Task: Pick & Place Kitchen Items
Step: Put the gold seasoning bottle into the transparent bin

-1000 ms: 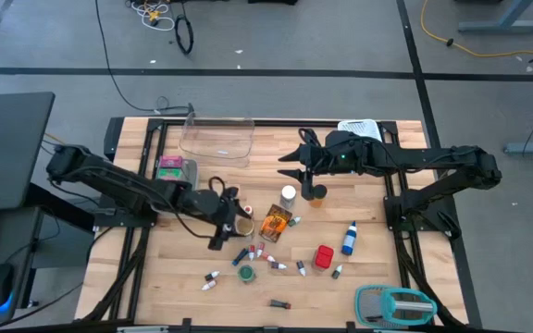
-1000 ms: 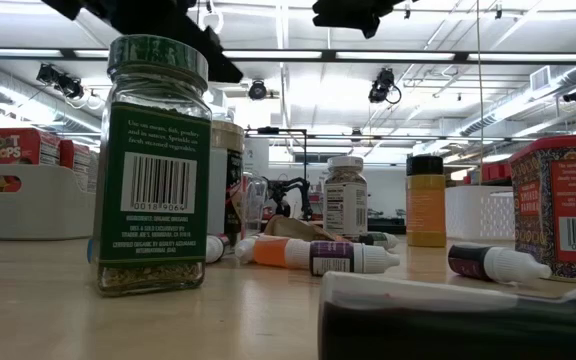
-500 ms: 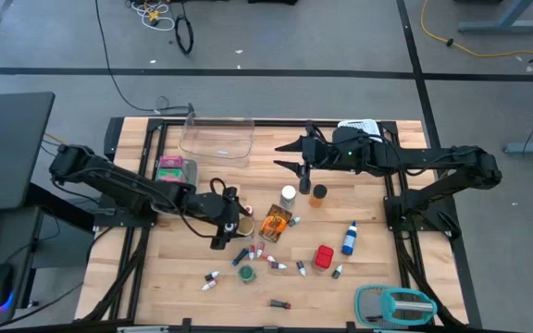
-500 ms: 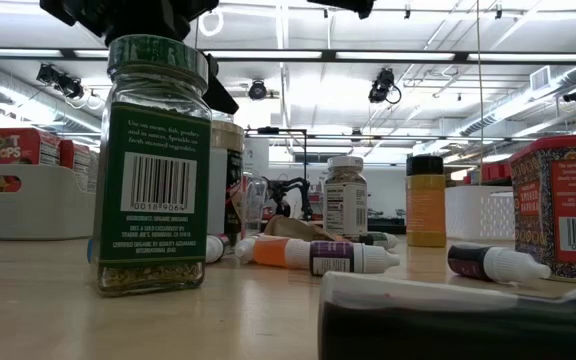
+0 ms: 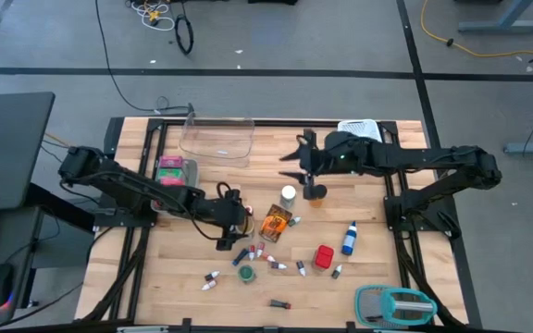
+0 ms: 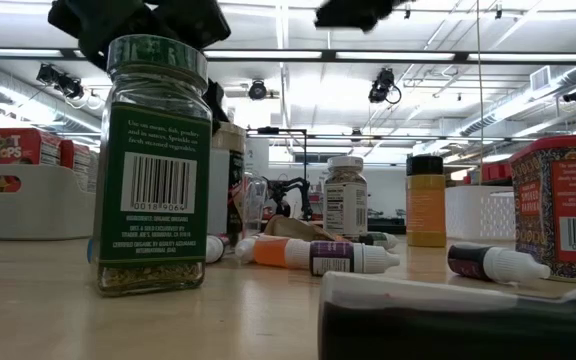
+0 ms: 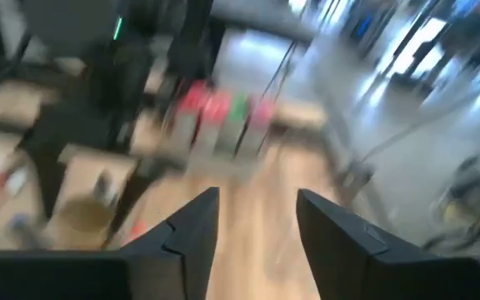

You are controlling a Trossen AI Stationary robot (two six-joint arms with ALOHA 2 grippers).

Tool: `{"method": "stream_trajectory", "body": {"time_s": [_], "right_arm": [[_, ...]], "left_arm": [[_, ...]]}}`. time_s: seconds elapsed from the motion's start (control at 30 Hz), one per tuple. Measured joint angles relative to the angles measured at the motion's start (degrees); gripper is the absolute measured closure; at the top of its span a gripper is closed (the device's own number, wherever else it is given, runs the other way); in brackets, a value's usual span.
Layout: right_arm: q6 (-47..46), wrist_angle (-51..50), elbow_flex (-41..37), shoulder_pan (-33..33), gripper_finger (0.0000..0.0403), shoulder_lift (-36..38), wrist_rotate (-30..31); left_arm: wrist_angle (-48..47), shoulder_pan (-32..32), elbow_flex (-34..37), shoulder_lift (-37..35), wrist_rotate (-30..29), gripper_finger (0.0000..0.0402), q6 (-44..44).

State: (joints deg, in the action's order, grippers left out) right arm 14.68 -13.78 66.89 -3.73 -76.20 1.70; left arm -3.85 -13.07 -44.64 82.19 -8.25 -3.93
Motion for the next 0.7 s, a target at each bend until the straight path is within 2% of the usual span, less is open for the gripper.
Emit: {"method": "stream_trajectory", "body": {"time_s": [0.1,0.2,0.33,0.5,0.7], "right_arm": [[-6.14,-6.97,-0.01,0.20,0.0206,-0.67,-1.26],[-9.64,-8.35,-1.48,0.77,0.0188,-1.20,-1.15],[-10.38,-2.61,-6.26,1.20,0.0175,-1.36,-1.14],[-14.06,7.69,-12.40,1.20,0.0172,-1.36,-1.12],[-13.31,12.02,-15.21,1.20,0.0172,-1.36,-1.07]], "left_arm": [[-0.80,0.53,0.02,0.00,0.72,0.0072,-1.66],[-0.80,0.85,-0.01,0.83,2.26,0.0072,-2.78],[-0.52,0.90,0.02,1.91,2.99,0.0077,-1.68],[-0.64,1.14,0.04,1.90,2.44,0.0114,-2.91],[1.54,1.55,0.07,1.89,1.71,0.0115,-7.82]]}}
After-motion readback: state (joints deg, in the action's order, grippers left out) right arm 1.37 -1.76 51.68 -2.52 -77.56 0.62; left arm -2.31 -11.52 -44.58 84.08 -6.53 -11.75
